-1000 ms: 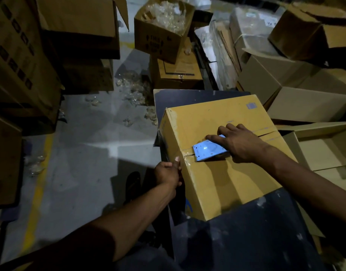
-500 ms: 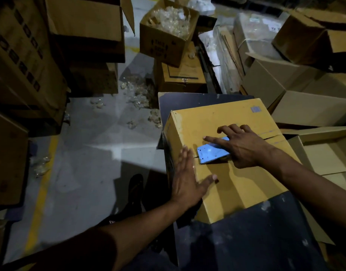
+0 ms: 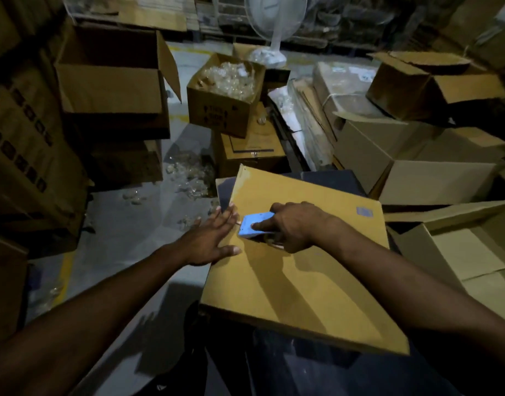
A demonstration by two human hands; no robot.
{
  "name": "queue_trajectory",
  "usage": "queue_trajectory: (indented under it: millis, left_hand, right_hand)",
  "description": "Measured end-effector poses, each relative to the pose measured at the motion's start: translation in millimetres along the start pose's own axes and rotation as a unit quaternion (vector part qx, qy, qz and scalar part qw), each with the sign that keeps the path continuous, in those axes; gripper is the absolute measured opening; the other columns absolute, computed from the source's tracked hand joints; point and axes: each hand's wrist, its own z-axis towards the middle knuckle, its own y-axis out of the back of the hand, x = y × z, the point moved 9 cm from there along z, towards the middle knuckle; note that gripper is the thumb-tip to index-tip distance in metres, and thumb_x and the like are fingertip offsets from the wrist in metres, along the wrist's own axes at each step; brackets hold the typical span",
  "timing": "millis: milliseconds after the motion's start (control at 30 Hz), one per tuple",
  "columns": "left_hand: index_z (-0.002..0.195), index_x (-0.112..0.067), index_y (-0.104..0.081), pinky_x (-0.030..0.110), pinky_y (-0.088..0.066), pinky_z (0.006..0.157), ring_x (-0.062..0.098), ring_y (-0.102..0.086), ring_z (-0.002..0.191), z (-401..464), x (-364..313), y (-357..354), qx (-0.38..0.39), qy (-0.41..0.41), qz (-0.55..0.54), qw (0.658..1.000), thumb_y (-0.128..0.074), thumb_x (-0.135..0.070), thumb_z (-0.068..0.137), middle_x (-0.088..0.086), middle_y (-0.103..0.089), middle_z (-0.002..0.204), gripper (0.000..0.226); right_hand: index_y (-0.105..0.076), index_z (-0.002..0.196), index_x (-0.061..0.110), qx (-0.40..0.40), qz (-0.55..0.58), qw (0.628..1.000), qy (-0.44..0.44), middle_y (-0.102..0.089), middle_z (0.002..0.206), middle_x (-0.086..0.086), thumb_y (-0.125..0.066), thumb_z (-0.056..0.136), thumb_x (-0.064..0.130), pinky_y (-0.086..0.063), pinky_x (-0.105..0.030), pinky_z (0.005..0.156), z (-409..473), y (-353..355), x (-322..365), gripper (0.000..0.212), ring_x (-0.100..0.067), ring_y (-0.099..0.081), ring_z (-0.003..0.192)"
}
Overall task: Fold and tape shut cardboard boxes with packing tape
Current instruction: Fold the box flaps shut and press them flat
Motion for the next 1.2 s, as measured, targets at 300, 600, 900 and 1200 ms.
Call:
queue_trajectory:
  millis: [300, 600, 900, 1200]
  left_hand:
    - [0.175, -0.018, 0.009, 0.059, 0.005, 0.135, 0.019, 0.026, 0.166, -10.6, -51.7, -2.4, -0.109, 0.021, 0.096, 0.989, -0.018, -0.104, 0.087, -0.002, 0.028, 0.18, 0.126]
    - [0.175, -0.018, 0.007, 0.061, 0.001, 0.134, 0.015, 0.026, 0.166, -3.5, -41.4, -3.1, -0.098, 0.011, 0.109, 0.989, -0.017, -0.107, 0.083, -0.004, 0.026, 0.18, 0.13]
    - [0.171, -0.037, 0.02, 0.058, -0.001, 0.136, 0.011, 0.03, 0.163, 57.6, -0.3, 40.9, -0.031, -0.106, 0.151, 0.982, -0.028, -0.105, 0.086, -0.014, 0.031, 0.177, 0.119]
    - [0.175, -0.02, 0.007, 0.056, 0.008, 0.135, 0.026, 0.018, 0.168, 123.2, -43.8, 58.4, -0.009, -0.292, 0.268, 0.918, -0.029, -0.094, 0.093, 0.004, 0.016, 0.182, 0.117]
  right_hand:
    - [-0.054, 0.15, 0.05, 0.004, 0.023, 1.0, -0.01, -0.058, 0.113, -0.002, -0.07, 0.097, 0.043, -0.048, -0.037, 0.064, 21.0, 5.5, -1.5, 0.056, -0.025, -0.061, 0.091]
    - [-0.053, 0.151, 0.042, 0.15, 0.093, 0.976, -0.124, -0.061, 0.136, 0.001, -0.076, 0.093, 0.027, -0.046, -0.041, 0.077, -28.2, -29.3, -56.2, 0.065, -0.03, -0.061, 0.116]
    - [-0.045, 0.154, 0.054, 0.051, 0.111, 0.982, -0.147, -0.057, 0.122, 0.0, -0.067, 0.092, 0.053, -0.041, -0.036, 0.073, -30.2, -33.7, -57.3, 0.067, -0.03, -0.064, 0.104]
    - [-0.057, 0.146, 0.031, 0.033, 0.213, 0.945, -0.245, -0.056, 0.133, -0.006, -0.071, 0.093, 0.035, -0.051, -0.042, 0.087, 6.1, -23.5, -64.9, 0.054, -0.035, -0.064, 0.116]
